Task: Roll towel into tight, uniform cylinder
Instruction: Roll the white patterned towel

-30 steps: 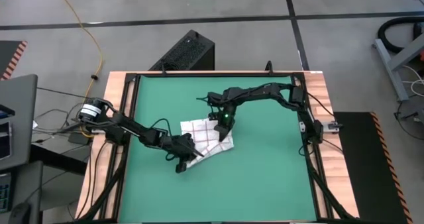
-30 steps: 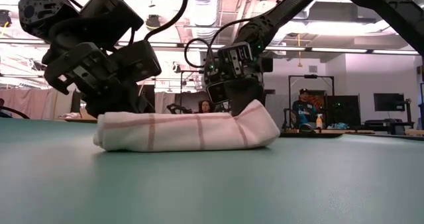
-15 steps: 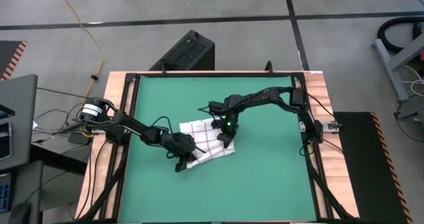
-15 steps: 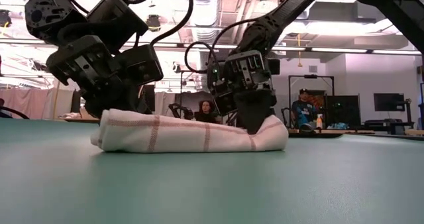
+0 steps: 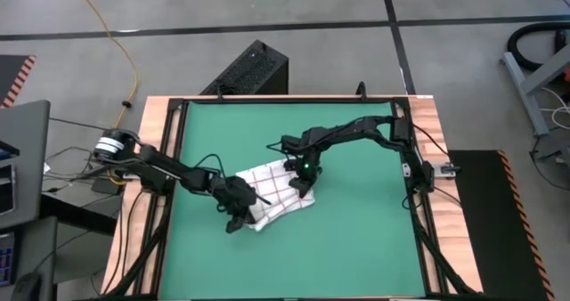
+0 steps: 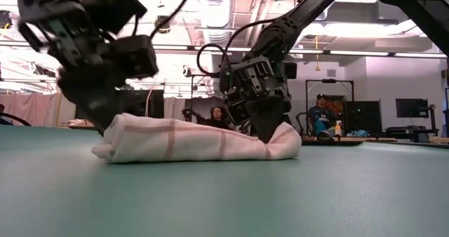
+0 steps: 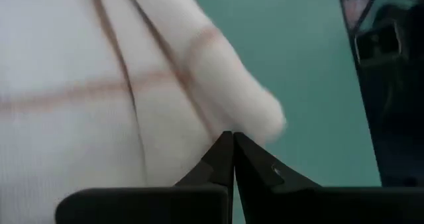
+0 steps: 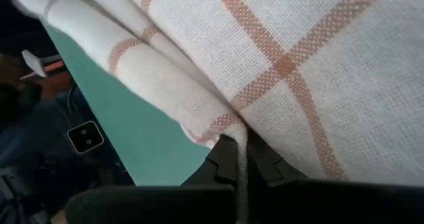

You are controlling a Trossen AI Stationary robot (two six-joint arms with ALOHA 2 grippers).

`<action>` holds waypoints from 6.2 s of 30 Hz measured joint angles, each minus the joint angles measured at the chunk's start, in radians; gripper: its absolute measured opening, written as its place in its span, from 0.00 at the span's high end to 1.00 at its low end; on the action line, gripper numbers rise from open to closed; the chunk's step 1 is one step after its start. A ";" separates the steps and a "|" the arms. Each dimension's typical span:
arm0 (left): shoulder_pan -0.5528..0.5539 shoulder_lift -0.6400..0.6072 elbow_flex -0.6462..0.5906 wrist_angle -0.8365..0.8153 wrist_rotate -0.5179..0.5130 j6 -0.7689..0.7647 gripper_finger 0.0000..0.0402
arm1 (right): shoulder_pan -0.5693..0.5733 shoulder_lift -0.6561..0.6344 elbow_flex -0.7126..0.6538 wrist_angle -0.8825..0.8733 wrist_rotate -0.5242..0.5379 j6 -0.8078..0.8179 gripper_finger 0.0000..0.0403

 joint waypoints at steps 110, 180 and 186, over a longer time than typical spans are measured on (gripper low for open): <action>0.101 0.058 0.149 -0.458 -0.296 0.827 1.00 | 0.404 -0.387 -0.178 0.267 0.598 -1.144 0.29; 0.108 0.061 0.145 -0.417 -0.260 0.862 1.00 | 0.347 -0.326 -0.572 0.702 0.905 -0.489 0.64; 0.108 0.061 0.145 -0.402 -0.235 0.803 1.00 | 0.387 -0.326 -0.572 0.698 0.921 -0.407 0.90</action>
